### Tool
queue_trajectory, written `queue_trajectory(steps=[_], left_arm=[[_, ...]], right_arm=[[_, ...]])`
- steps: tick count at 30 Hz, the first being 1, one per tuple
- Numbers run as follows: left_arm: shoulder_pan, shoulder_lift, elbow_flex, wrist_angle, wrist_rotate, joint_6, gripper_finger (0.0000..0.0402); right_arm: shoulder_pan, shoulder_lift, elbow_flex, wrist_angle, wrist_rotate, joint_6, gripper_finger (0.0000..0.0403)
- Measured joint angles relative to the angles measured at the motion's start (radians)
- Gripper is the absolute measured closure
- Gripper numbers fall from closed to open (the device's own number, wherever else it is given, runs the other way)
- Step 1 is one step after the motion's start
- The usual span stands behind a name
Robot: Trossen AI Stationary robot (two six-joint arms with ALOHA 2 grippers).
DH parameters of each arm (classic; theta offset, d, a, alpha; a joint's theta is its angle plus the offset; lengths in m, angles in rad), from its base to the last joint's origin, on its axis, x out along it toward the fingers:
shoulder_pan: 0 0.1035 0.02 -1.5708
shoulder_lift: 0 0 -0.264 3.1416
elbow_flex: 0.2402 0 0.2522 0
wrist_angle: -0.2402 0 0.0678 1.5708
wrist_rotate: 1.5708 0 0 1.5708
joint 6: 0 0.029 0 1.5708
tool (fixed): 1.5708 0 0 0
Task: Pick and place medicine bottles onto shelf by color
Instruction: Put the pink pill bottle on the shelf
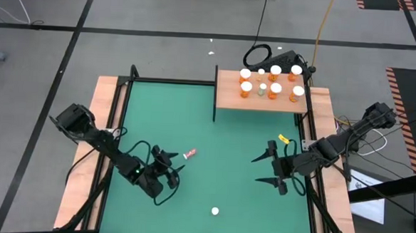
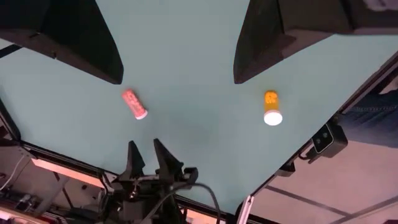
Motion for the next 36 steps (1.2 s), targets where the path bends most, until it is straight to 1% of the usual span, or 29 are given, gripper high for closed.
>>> queue_trajectory(steps=[4, 8, 11, 13, 21, 28, 32, 34, 36], left_arm=[[0.005, 0.077, 0.001, 0.079, -0.021, 0.018, 0.0124], [0.009, 0.140, 0.001, 0.116, -0.079, -0.002, 0.0124], [0.020, 0.173, 0.000, 0.115, -0.074, -0.026, 0.0124], [0.027, 0.197, 0.000, 0.130, -0.052, -0.029, 0.0124], [0.055, 0.273, 0.001, 0.241, -0.021, 0.019, 0.0124], [0.075, 0.356, 0.001, 0.341, -0.047, 0.009, 0.0124], [0.075, 0.371, 0.002, 0.363, -0.066, 0.008, 0.0124], [0.075, 0.372, 0.002, 0.362, -0.069, 0.011, 0.0131], [0.075, 0.372, 0.002, 0.362, -0.067, 0.022, 0.0148]], right_arm=[[0.000, -0.001, 0.000, -0.003, 0.000, 0.000, 0.0101], [0.000, -0.001, 0.000, -0.011, -0.001, 0.016, 0.0101], [0.000, -0.001, 0.000, -0.023, -0.001, 0.032, 0.0101], [0.000, -0.001, 0.000, -0.039, -0.001, 0.041, 0.0101], [0.000, -0.001, 0.000, -0.060, -0.001, 0.060, 0.0101], [0.000, -0.001, 0.001, -0.061, -0.001, 0.061, 0.0101], [0.000, -0.001, 0.001, -0.061, -0.001, 0.061, 0.0101], [0.000, -0.001, 0.001, -0.061, -0.001, 0.060, 0.0101], [0.000, -0.001, 0.001, -0.061, -0.001, 0.060, 0.0101]])
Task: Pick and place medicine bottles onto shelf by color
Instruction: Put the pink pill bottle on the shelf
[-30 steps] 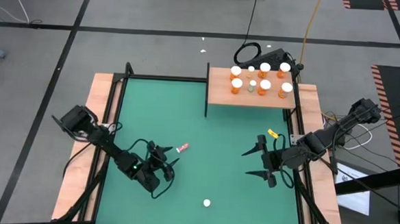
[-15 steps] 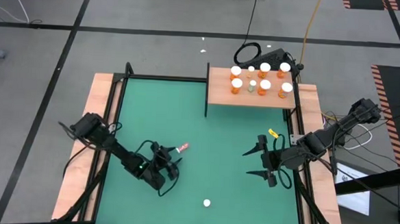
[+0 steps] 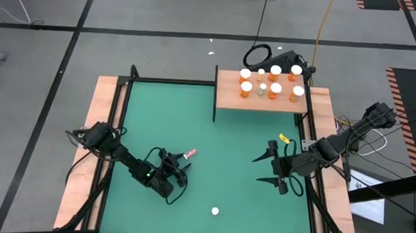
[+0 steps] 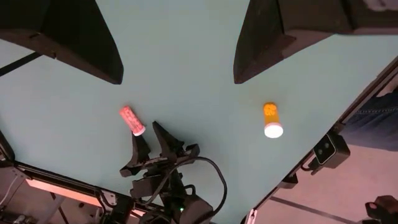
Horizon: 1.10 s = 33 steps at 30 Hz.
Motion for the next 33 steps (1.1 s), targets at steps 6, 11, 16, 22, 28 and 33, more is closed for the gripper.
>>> queue_trajectory(steps=[6, 11, 16, 22, 28, 33], left_arm=[[0.001, 0.001, 0.002, -0.011, 0.008, 0.004, 0.0213], [0.002, 0.003, 0.000, 0.002, 0.002, 0.023, 0.0243], [0.009, 0.003, -0.001, 0.004, -0.002, 0.006, 0.0249], [0.032, 0.003, -0.002, 0.001, -0.015, -0.034, 0.0246], [0.044, 0.003, -0.002, -0.006, -0.033, -0.032, 0.0217], [0.054, 0.003, -0.003, -0.011, -0.059, -0.033, 0.0203]], right_arm=[[0.000, 0.000, 0.000, -0.001, 0.000, -0.001, 0.0101], [0.000, 0.000, 0.000, -0.001, 0.000, 0.000, 0.0101], [0.000, 0.000, 0.000, -0.001, 0.000, 0.001, 0.0101], [0.000, 0.000, 0.000, -0.011, 0.000, 0.014, 0.0101], [0.000, 0.000, 0.000, -0.017, 0.000, 0.016, 0.0101], [0.000, 0.000, -0.015, 0.005, 0.000, 0.015, 0.0101]])
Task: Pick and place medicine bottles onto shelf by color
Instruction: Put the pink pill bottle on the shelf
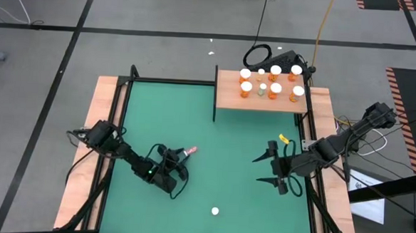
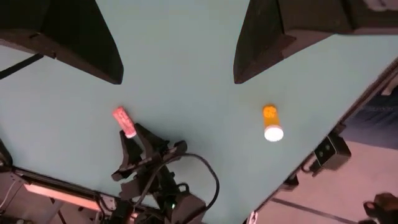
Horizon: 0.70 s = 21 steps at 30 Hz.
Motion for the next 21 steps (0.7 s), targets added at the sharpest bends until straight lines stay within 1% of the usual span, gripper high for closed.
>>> queue_trajectory(steps=[3, 10, 13, 18, 21], left_arm=[[0.008, 0.000, 0.000, -0.009, 0.000, -0.002, 0.0215], [0.027, -0.001, 0.002, -0.014, 0.005, 0.034, 0.0259], [0.029, -0.002, 0.002, -0.010, 0.009, 0.058, 0.0268], [0.034, -0.002, 0.001, 0.013, 0.011, 0.093, 0.0268], [0.035, -0.011, 0.001, 0.025, 0.020, 0.138, 0.0268]], right_arm=[[-0.001, 0.000, -0.016, -0.001, 0.001, 0.000, 0.0101], [-0.015, 0.000, -0.030, 0.005, 0.019, -0.006, 0.0101], [-0.016, 0.000, -0.031, 0.005, 0.074, -0.029, 0.0101], [-0.016, 0.000, -0.032, 0.009, 0.196, -0.052, 0.0101], [-0.016, 0.000, -0.032, 0.016, 0.242, -0.052, 0.0101]])
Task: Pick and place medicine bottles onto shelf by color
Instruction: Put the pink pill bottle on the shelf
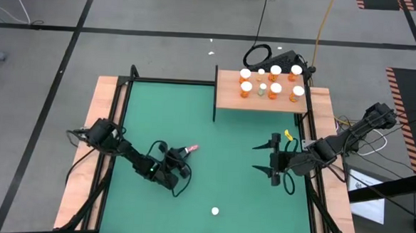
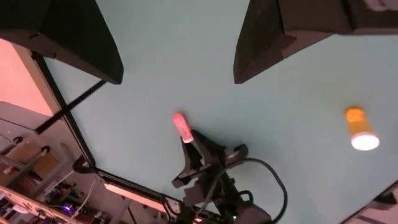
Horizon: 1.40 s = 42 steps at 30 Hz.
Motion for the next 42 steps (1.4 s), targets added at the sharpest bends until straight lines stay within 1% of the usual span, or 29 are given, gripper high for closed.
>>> queue_trajectory(steps=[6, 9, 12, 14, 18, 20, 22, 24, 27, 30, 34, 36, 40, 42], left_arm=[[-0.001, -0.061, 0.004, -0.002, 0.014, 0.087, 0.0268], [0.004, -0.107, 0.013, -0.002, 0.016, 0.154, 0.0268], [0.011, -0.169, 0.028, 0.000, 0.047, 0.232, 0.0268], [0.023, -0.219, 0.046, 0.003, 0.096, 0.269, 0.0268], [0.065, -0.327, 0.090, -0.024, 0.227, 0.322, 0.0268], [0.086, -0.374, 0.124, -0.081, 0.275, 0.368, 0.0268], [0.109, -0.410, 0.183, -0.173, 0.313, 0.418, 0.0268], [0.135, -0.436, 0.256, -0.309, 0.332, 0.460, 0.0268], [0.188, -0.447, 0.399, -0.519, 0.355, 0.511, 0.0268], [0.250, -0.444, 0.548, -0.693, 0.391, 0.553, 0.0268], [0.349, -0.436, 0.722, -0.852, 0.485, 0.597, 0.0268], [0.400, -0.436, 0.798, -0.908, 0.534, 0.615, 0.0268], [0.502, -0.435, 0.944, -1.058, 0.579, 0.653, 0.0268], [0.545, -0.434, 1.013, -1.105, 0.583, 0.686, 0.0268]], right_arm=[[0.000, 0.000, 0.000, 0.038, -0.004, 0.000, 0.0101], [0.000, 0.000, 0.000, 0.045, -0.004, 0.015, 0.0101], [0.000, 0.000, 0.000, 0.044, -0.005, 0.042, 0.0101], [0.001, 0.000, 0.000, 0.043, -0.005, 0.075, 0.0101], [0.005, 0.008, -0.001, 0.030, -0.005, 0.168, 0.0101], [0.018, 0.011, -0.016, 0.041, -0.007, 0.213, 0.0101], [0.033, 0.014, -0.035, 0.057, -0.008, 0.255, 0.0101], [0.046, 0.014, -0.067, 0.063, -0.008, 0.301, 0.0101], [0.060, 0.014, -0.138, 0.153, -0.008, 0.349, 0.0101], [0.071, 0.015, -0.221, 0.289, -0.008, 0.379, 0.0101], [0.076, 0.014, -0.331, 0.483, -0.009, 0.390, 0.0101], [0.076, 0.014, -0.374, 0.553, -0.010, 0.390, 0.0101], [0.075, 0.014, -0.420, 0.608, -0.010, 0.351, 0.0101], [0.073, 0.014, -0.420, 0.611, -0.009, 0.300, 0.0101]])
